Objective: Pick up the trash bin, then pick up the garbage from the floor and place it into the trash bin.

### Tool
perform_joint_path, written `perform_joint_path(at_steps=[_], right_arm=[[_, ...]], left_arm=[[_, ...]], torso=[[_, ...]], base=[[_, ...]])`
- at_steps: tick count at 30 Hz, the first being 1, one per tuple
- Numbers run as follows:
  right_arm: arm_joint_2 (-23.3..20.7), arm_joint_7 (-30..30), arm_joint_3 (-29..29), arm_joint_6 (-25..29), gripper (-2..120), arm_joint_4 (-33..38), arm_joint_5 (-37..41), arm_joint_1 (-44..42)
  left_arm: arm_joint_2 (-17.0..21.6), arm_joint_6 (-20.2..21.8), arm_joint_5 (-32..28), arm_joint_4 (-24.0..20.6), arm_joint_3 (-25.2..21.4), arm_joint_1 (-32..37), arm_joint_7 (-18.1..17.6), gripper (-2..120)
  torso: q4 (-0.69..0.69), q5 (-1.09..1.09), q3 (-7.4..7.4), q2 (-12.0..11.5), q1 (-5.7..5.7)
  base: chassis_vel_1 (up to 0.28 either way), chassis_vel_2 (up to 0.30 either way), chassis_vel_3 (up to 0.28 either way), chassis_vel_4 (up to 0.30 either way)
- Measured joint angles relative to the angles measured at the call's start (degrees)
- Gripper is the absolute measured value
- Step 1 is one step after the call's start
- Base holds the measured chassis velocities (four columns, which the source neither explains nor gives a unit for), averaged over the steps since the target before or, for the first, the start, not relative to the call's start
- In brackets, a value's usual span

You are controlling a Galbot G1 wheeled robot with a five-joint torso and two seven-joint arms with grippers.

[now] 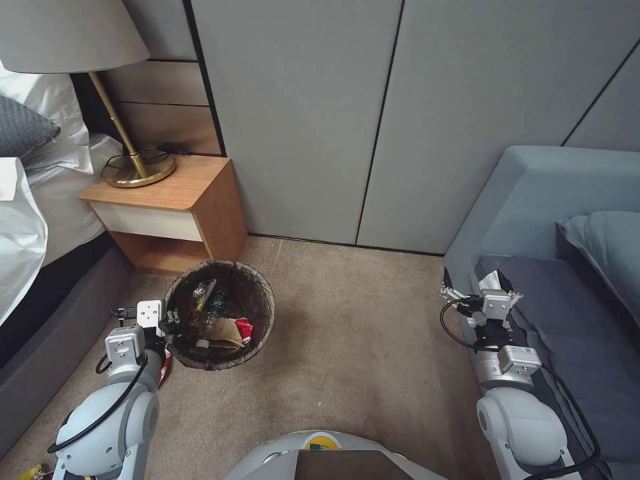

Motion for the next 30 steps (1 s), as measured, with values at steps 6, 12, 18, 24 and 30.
perform_joint_path(at_steps=[6,12,18,24,30], right_arm=[[0.1,0.0,-0.1,0.0,100,-0.3,-0.1,0.1],[0.0,0.1,-0.4,-0.5,100,-0.4,-0.2,0.8],[0.1,0.3,-0.9,-0.6,100,-0.4,-0.3,1.0],[0.2,0.4,-1.4,-0.7,100,-0.5,-0.5,1.1],[0.3,0.5,-1.8,-0.7,100,-0.5,-0.7,1.0]], left_arm=[[0.0,0.0,0.0,0.1,0.0,0.0,0.0,4],[0.0,0.1,0.0,0.2,-0.1,0.0,0.0,4],[0.0,0.1,-0.1,0.3,-0.2,-0.1,0.0,4],[0.1,0.1,-0.1,0.2,-0.2,0.0,0.0,4],[0.4,0.1,-0.4,0.1,-0.4,0.3,0.0,4]], torso=[[0.00,0.00,0.00,0.0,0.00],[0.00,0.00,0.00,0.0,0.00],[0.00,0.00,0.00,0.0,0.00],[0.00,0.00,0.00,0.0,0.00],[0.00,0.00,0.00,0.0,0.00]], base=[[0.017,0.015,0.014,0.008],[0.037,0.049,0.043,0.049],[0.037,0.025,0.032,0.035],[0.034,0.039,0.040,0.030],[0.015,0.013,0.018,0.016]])
